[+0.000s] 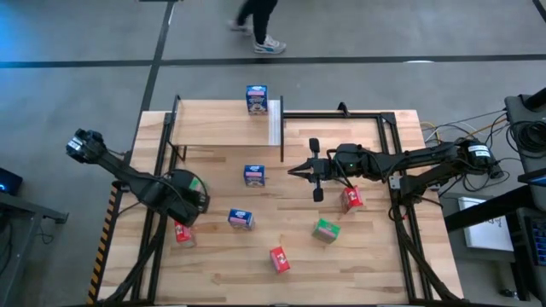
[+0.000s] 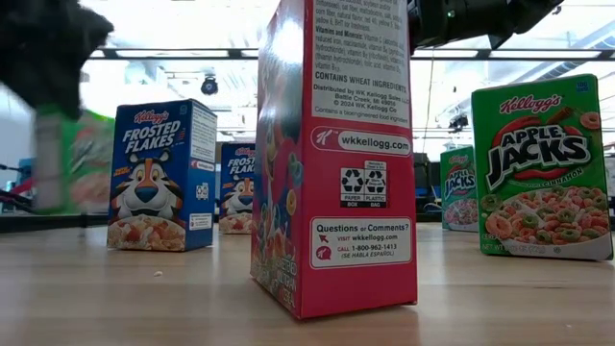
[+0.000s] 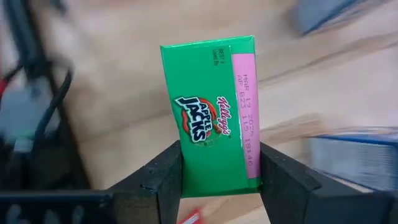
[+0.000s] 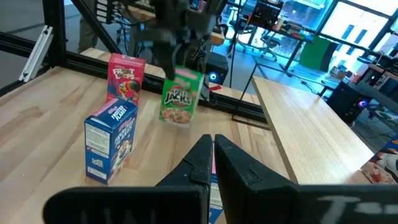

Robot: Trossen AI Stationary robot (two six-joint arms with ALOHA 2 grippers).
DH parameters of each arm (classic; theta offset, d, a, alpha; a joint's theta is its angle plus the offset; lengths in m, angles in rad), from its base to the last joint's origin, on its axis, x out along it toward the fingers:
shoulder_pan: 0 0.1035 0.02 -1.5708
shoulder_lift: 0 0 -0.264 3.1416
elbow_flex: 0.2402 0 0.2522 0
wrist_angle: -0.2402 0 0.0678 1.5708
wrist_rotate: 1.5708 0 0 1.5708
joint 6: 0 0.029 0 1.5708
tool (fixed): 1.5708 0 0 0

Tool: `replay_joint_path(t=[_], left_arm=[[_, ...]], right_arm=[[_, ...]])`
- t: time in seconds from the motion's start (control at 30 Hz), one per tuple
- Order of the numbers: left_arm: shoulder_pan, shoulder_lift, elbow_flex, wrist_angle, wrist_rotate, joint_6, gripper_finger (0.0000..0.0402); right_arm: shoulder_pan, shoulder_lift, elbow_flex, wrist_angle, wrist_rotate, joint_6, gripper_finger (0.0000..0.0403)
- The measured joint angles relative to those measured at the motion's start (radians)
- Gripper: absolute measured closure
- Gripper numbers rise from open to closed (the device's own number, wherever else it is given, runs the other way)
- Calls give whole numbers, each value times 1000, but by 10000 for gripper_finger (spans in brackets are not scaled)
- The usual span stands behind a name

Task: Stack cereal on shelf
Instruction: Put the middle left green cereal box on the shelf

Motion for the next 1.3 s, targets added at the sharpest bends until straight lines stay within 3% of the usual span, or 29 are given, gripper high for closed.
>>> replay_joint_path(t=[0.2, 0.43, 0.8, 1.0, 1.3], left_arm=[[0, 0, 197, -54, -188, 285, 242], [4, 0, 423, -133, -326, 618, 242], [143, 0, 566, -191, -335, 1223, 242], [365, 0, 574, -126, -302, 1585, 242], [759, 3, 540, -5, 3, 2120, 242]], right_arm=[[0, 0, -31, -2, -8, 4, 394], [1, 0, -48, -1, -11, 54, 394], [0, 0, -49, -4, -35, 70, 394], [0, 0, -49, -6, -35, 67, 394], [0, 0, -50, -6, -34, 49, 394]])
